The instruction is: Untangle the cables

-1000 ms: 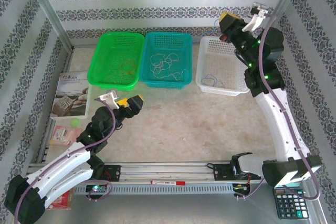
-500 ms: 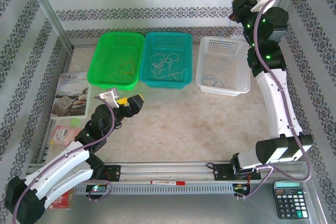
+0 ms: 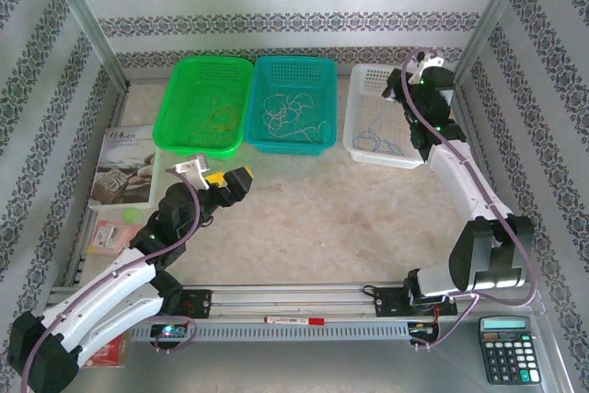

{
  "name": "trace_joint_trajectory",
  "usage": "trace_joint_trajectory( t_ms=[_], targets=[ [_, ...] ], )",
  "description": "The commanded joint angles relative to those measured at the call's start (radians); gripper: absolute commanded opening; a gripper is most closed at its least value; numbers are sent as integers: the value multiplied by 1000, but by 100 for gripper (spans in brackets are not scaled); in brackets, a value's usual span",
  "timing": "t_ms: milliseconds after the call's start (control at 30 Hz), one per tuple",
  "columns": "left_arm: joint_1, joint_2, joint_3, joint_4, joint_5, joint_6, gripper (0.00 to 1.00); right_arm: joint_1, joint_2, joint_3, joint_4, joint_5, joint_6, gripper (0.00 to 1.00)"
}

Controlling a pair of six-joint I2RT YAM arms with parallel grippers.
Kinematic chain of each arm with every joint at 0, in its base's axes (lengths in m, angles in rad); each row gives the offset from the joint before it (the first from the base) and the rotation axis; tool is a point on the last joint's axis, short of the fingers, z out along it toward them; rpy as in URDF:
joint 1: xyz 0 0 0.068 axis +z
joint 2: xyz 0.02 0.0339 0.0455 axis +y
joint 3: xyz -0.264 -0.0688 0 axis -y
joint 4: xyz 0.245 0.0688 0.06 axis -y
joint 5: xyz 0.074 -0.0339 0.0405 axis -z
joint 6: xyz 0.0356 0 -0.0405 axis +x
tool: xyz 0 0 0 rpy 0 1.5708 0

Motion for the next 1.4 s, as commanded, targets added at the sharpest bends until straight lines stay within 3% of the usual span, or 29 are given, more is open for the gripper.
trace_joint_trajectory(
  t_ms=[0,267,300,367,400,567,700,900,1033,1167,1233,1367],
  targets=[
    [-3,-18,33,-34,19,16,100,-11,-4,16,72,31,-13,0],
    [-3,-21,45,-63,22,10,100,-35,46,125,2,58,-45,0],
    [-3,-21,47,-70,22,11,100,-40,52,124,-10,56,-44,12],
    [-3,-20,54,-86,25,14,100,-47,58,103,-26,47,-33,48],
    [-3,-18,58,-98,25,16,100,-47,54,84,-30,41,-25,59],
    [-3,-11,82,-152,34,42,100,-47,-25,-37,-31,16,11,98],
    [-3,-16,115,-210,0,101,100,-48,-137,-129,-42,-20,18,98],
    [1,-24,176,-315,-205,263,100,-42,-305,-297,-107,-61,-31,98],
    [9,-51,173,-273,-406,454,100,-18,-384,-445,-85,115,-50,98],
    [40,-60,126,-101,-539,687,100,9,-404,-574,46,281,-143,98],
    [91,-40,102,-21,-537,779,100,16,-392,-632,145,305,-208,98],
    [240,27,77,51,-434,807,100,23,-353,-686,241,358,-264,98]
  ],
)
